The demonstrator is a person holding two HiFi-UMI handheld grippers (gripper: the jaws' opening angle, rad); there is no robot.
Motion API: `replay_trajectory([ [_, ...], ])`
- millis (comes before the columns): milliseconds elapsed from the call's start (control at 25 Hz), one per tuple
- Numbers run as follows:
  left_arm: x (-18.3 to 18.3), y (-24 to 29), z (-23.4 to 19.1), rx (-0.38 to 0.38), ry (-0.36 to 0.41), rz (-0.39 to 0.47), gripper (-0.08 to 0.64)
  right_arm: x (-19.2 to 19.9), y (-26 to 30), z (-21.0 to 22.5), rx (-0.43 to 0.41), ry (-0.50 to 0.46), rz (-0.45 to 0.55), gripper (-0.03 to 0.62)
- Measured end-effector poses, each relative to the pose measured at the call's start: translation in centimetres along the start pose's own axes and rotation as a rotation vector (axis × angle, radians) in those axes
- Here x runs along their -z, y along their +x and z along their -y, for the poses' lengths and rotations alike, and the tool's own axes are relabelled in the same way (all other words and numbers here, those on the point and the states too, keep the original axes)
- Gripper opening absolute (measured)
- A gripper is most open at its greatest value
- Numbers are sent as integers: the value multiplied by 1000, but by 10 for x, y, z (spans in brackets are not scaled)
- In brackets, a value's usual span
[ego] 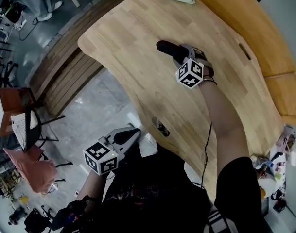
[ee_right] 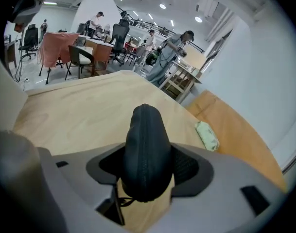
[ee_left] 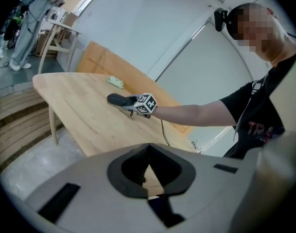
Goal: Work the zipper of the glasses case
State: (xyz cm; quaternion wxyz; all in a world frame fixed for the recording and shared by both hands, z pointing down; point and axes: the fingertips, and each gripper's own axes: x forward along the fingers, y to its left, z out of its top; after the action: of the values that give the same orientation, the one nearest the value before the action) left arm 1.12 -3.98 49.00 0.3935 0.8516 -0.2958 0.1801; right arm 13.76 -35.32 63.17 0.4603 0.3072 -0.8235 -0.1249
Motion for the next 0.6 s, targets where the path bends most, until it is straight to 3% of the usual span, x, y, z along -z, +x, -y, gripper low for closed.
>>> replay_trajectory([
  [360,6,0,-7,-33,-69,-8,12,9,23,-1,-5,-29,-7,284],
  [600,5,0,-7,-27,-82,-8,12,21,28,-4,-14,-33,-63,285],
])
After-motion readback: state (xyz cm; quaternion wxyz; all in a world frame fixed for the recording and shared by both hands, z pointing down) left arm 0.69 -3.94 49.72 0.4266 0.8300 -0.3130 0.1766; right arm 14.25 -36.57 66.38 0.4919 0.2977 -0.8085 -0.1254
